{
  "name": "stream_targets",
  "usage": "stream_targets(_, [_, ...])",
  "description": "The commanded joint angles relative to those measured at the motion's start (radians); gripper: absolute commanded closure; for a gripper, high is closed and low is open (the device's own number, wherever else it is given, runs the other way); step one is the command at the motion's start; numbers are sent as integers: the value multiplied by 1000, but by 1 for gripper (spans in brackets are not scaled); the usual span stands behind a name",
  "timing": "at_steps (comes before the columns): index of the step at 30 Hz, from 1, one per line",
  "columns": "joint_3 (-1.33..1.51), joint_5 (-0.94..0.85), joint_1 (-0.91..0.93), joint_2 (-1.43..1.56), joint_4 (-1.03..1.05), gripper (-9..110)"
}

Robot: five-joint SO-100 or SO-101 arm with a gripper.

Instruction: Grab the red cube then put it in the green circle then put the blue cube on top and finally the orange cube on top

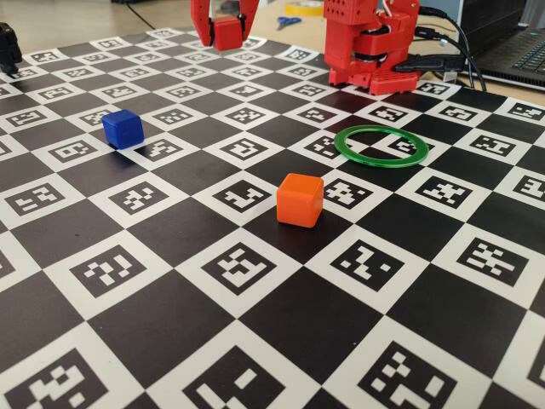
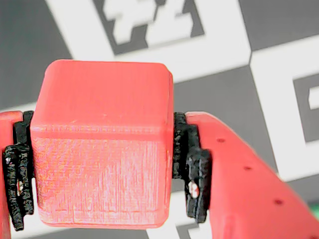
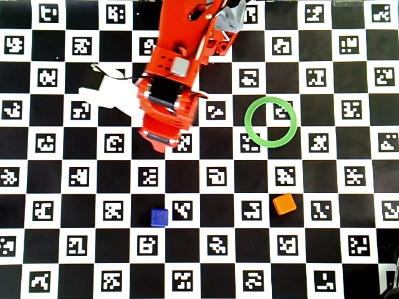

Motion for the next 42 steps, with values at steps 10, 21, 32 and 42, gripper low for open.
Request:
stream_targets(10, [-81, 324, -419, 126, 69, 91])
stream_targets(21, [91, 568, -810, 227, -5, 93])
stream_targets(32, [273, 618, -890, 207, -319, 94])
stream_targets(42, [411, 618, -890, 141, -457, 94])
